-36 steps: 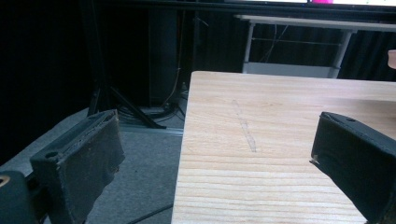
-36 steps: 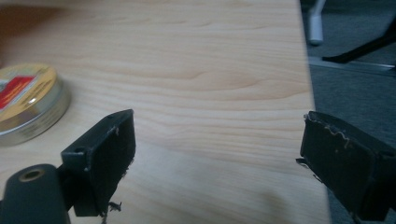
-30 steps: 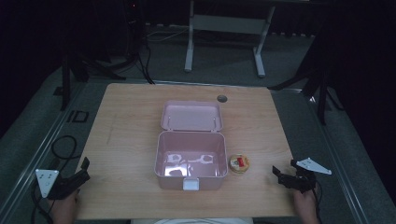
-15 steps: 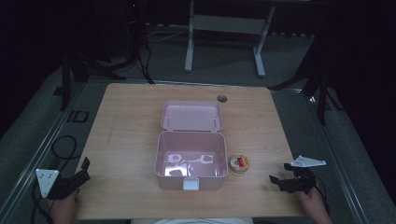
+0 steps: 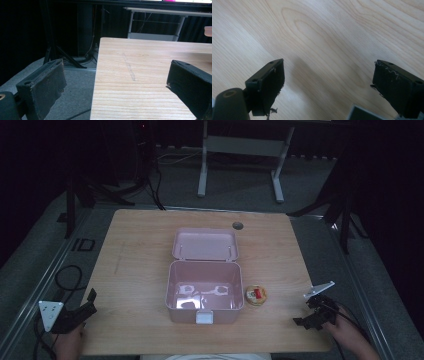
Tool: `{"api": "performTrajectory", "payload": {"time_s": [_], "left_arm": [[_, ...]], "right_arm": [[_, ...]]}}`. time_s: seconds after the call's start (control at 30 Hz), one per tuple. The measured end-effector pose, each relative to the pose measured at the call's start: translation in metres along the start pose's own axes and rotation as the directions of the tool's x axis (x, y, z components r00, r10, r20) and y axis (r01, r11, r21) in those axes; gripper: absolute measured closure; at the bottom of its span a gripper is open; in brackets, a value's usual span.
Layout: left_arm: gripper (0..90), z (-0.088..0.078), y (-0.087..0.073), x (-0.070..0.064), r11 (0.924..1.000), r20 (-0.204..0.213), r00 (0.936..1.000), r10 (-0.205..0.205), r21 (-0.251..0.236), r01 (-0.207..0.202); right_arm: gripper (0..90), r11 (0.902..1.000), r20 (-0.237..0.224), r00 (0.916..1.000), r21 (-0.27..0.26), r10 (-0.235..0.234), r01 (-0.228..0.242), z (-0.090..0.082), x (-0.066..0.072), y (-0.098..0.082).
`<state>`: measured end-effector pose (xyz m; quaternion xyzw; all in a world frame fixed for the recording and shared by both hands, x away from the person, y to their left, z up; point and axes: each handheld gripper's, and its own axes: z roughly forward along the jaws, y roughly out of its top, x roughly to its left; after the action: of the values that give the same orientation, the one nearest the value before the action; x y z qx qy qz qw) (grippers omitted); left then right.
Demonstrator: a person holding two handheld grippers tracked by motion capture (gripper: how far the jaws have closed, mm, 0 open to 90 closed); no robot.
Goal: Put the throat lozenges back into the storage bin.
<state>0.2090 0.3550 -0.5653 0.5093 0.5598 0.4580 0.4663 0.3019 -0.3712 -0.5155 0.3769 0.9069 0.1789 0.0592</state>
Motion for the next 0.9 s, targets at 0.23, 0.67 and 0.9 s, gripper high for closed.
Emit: {"api": "performTrajectory", "payload": {"time_s": [0.23,0.67,0.9], "left_arm": [[2.4,0.000,0.000,0.000,1.0000,0.003,1.0000,0.002,0.002,-0.002],[2.4,0.000,0.000,0.000,1.0000,0.005,1.0000,0.001,0.000,-0.001],[2.4,0.000,0.000,0.000,1.0000,0.007,1.0000,0.000,0.000,0.000]], "right_arm": [[10.4,0.9658,-0.027,0.9956,0.242,-0.089,0.093,-0.001,0.008,0.022],[10.5,0.9128,-0.052,0.9858,0.372,-0.160,0.168,-0.004,0.019,0.045],[10.5,0.9017,-0.068,0.9845,0.395,-0.162,0.175,-0.003,0.018,0.048]]}}
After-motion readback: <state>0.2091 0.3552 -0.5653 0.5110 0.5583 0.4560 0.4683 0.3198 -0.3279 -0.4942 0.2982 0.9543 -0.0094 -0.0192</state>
